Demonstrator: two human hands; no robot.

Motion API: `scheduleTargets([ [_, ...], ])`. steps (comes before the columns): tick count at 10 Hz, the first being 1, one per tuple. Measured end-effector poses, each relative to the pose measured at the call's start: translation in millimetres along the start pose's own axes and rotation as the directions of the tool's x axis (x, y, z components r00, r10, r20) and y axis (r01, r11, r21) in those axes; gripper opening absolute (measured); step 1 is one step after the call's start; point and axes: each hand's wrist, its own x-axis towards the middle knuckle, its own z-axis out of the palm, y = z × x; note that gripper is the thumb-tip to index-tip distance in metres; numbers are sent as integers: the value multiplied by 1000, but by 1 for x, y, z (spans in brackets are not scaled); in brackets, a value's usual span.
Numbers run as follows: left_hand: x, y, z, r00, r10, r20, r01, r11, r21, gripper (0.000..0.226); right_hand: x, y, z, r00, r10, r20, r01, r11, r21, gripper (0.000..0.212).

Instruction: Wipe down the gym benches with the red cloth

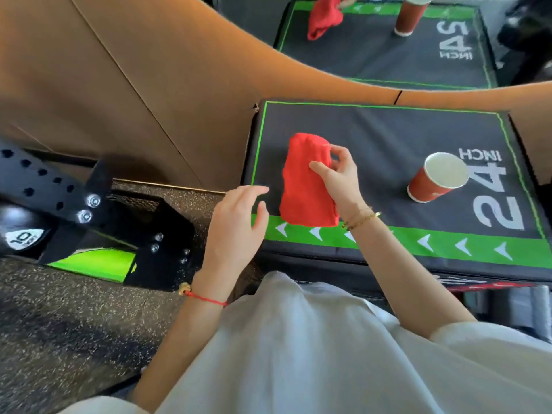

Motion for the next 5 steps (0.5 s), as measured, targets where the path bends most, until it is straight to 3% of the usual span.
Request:
scheduleTargets([
  [1, 23, -19, -5, 994, 85, 62, -85, 996, -4, 29, 2, 11, 2, 990, -74, -117, 54, 985, -164, 37],
  [3, 57, -48, -11, 956, 259, 140, -254, 966, -53, 27, -3, 24, -2, 949, -251, -192, 82, 783, -617, 46],
  [5, 78, -62, -12, 909, 371, 190, -352, 928, -123, 28, -15, 26, -4, 934, -258, -246, 16, 720, -694, 49],
])
